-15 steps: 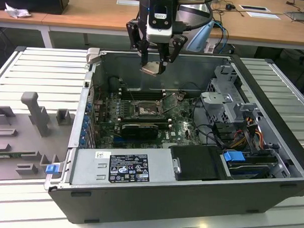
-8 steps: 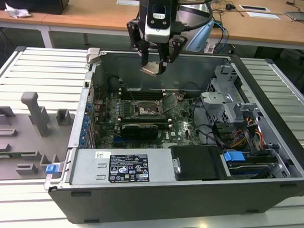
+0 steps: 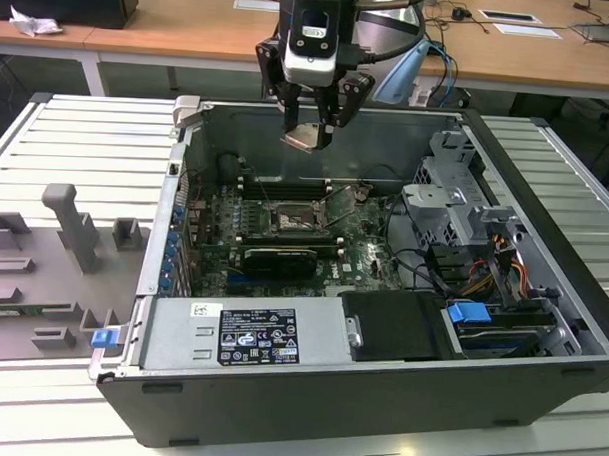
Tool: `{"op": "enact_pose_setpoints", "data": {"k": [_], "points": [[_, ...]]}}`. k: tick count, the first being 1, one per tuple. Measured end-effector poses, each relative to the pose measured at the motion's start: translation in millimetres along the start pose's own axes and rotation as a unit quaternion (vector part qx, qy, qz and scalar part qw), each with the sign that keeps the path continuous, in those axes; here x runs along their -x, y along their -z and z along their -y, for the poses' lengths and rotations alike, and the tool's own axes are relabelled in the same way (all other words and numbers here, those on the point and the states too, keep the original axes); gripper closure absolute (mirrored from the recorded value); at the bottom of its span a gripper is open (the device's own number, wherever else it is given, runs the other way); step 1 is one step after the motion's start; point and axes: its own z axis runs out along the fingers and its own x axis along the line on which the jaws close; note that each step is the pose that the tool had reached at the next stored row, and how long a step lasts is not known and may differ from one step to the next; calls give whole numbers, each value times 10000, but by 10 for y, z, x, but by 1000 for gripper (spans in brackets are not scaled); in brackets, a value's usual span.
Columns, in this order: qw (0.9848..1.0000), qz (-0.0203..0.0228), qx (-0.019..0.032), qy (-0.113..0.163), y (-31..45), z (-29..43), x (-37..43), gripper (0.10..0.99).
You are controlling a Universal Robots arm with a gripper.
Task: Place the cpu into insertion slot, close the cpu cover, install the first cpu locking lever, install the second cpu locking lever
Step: 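Place the cpu into insertion slot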
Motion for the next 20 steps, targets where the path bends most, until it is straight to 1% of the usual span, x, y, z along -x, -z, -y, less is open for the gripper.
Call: {"op": "enact_pose_setpoints", "data": {"k": [10, 13, 15, 20], "points": [[9994, 24, 3, -353, -5, 0, 0, 561], [9987, 36, 3, -515, -8, 1, 0, 561], [9978, 46, 4, -656, -10, 1, 0, 561], [9959, 64, 4, -904, -14, 1, 0, 561]]}}
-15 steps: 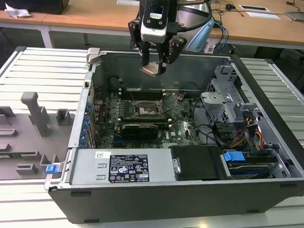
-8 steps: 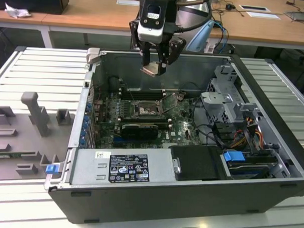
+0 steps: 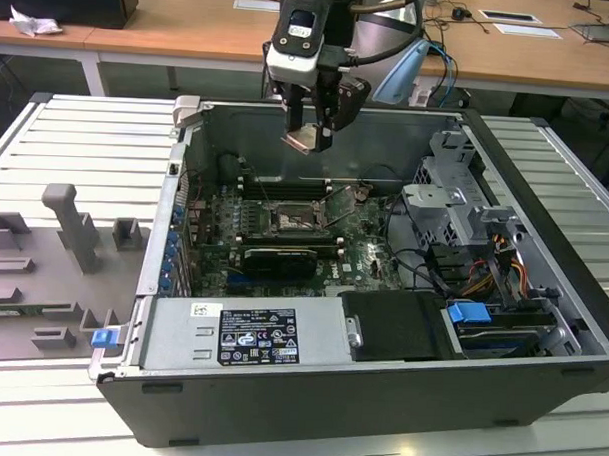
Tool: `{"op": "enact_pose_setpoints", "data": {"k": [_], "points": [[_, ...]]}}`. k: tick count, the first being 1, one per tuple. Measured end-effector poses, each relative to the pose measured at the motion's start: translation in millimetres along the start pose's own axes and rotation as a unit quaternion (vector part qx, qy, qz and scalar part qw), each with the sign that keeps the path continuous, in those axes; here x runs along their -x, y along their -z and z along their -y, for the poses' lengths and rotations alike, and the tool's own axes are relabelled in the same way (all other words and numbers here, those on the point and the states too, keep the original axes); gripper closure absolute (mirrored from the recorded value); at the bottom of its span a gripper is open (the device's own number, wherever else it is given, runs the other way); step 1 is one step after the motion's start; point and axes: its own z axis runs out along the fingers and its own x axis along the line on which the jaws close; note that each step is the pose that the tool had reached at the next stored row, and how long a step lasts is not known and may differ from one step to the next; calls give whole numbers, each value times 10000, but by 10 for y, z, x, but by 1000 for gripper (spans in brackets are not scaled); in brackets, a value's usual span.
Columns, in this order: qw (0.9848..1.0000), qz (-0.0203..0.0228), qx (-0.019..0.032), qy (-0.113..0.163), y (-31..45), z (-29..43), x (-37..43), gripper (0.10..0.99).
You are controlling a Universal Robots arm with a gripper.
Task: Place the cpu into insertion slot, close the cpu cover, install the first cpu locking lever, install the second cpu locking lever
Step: 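Place the cpu into insertion slot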
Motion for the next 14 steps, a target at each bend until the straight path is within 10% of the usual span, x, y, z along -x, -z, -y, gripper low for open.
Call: {"op": "enact_pose_setpoints", "data": {"k": [8, 14], "points": [[9989, 39, -3, -474, -21, 1, 0, 561], [9939, 78, 3, -1098, -58, 3, 0, 561]]}}
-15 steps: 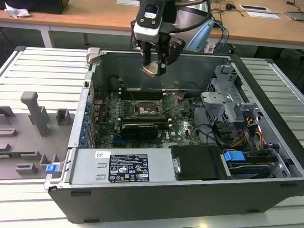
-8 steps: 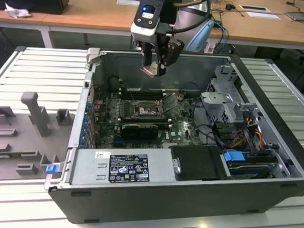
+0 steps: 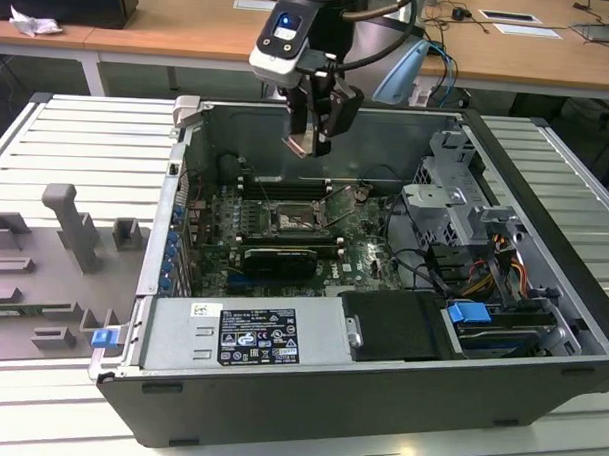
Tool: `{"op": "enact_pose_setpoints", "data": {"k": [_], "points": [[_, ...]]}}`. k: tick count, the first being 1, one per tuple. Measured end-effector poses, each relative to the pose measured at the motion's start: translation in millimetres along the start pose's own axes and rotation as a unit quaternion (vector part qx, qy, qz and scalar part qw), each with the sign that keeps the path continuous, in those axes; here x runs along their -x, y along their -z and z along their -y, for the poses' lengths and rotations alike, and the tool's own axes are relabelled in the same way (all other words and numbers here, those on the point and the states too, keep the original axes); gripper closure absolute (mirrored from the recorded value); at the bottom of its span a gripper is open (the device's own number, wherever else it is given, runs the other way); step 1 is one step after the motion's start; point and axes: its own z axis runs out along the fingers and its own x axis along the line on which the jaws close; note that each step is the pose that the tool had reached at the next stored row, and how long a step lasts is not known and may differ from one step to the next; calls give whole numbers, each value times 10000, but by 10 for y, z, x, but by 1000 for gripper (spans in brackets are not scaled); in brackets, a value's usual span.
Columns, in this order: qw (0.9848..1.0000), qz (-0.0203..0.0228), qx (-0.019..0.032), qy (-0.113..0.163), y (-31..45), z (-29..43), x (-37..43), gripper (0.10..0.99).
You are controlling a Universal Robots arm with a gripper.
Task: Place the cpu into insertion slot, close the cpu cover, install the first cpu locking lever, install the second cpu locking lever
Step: 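Place the cpu into insertion slot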
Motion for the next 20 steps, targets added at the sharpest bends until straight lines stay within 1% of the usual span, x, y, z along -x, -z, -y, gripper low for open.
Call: {"op": "enact_pose_setpoints", "data": {"k": [3, 7, 20], "points": [[9998, 13, 2, -197, -11, 1, 0, 561], [9991, 28, 3, -429, -29, 2, 0, 561], [9975, 45, 5, -709, -84, 5, 1, 561]]}}
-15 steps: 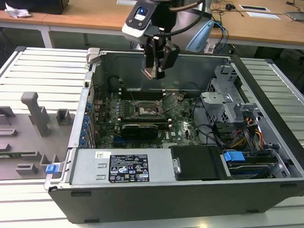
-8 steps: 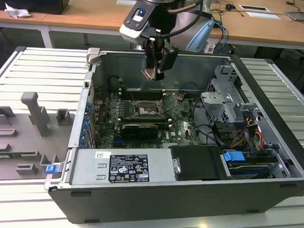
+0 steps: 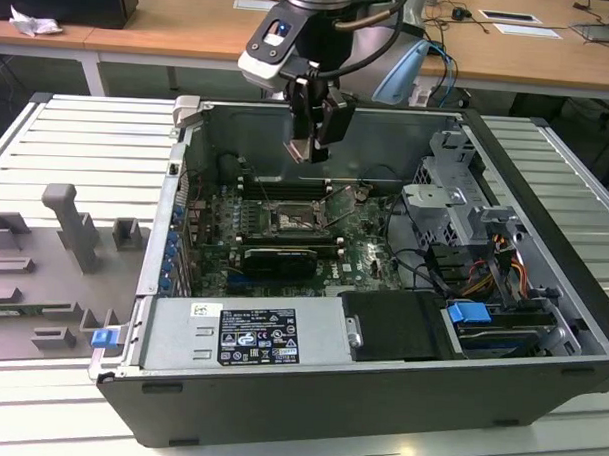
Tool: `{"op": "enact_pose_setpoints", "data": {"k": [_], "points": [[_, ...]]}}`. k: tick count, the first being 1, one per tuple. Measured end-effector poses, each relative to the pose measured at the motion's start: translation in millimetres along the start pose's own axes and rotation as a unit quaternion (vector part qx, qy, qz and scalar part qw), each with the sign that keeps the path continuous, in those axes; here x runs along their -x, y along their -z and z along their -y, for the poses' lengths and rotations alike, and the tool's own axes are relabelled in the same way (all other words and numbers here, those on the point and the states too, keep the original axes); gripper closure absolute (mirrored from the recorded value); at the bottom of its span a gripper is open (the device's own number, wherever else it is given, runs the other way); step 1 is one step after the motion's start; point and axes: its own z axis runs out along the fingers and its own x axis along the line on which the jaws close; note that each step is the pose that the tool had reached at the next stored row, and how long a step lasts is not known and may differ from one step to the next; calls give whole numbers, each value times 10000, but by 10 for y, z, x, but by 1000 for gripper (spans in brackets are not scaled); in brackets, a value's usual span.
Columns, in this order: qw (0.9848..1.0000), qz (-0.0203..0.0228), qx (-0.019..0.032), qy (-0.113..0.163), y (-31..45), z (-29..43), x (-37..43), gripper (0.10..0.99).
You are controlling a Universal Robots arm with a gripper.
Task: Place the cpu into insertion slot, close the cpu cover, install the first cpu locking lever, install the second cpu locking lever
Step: 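Place the cpu into insertion slot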
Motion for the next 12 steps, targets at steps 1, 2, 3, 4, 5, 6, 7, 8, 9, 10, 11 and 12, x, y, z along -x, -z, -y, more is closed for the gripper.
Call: {"op": "enact_pose_setpoints", "data": {"k": [1, 2, 3, 4, 5, 6, 7, 8, 9, 10, 11, 12], "points": [[10000, 2, 0, -40, -7, 0, 0, 561], [10000, 4, 1, -63, -10, 0, 0, 561], [10000, 5, 1, -89, -14, 1, 0, 561], [9999, 8, 1, -134, -20, 1, 0, 561], [9998, 11, 2, -184, -26, 1, 0, 561], [9997, 14, 2, -230, -30, 2, 0, 561], [9996, 18, 2, -278, -35, 2, 0, 561], [9995, 20, 2, -312, -38, 2, 0, 561], [9992, 26, 3, -400, -46, 3, 0, 561], [9987, 32, 4, -503, -55, 3, 0, 561], [9983, 37, 5, -576, -61, 4, 1, 561], [9975, 45, 5, -705, -71, 4, 1, 561]]}}
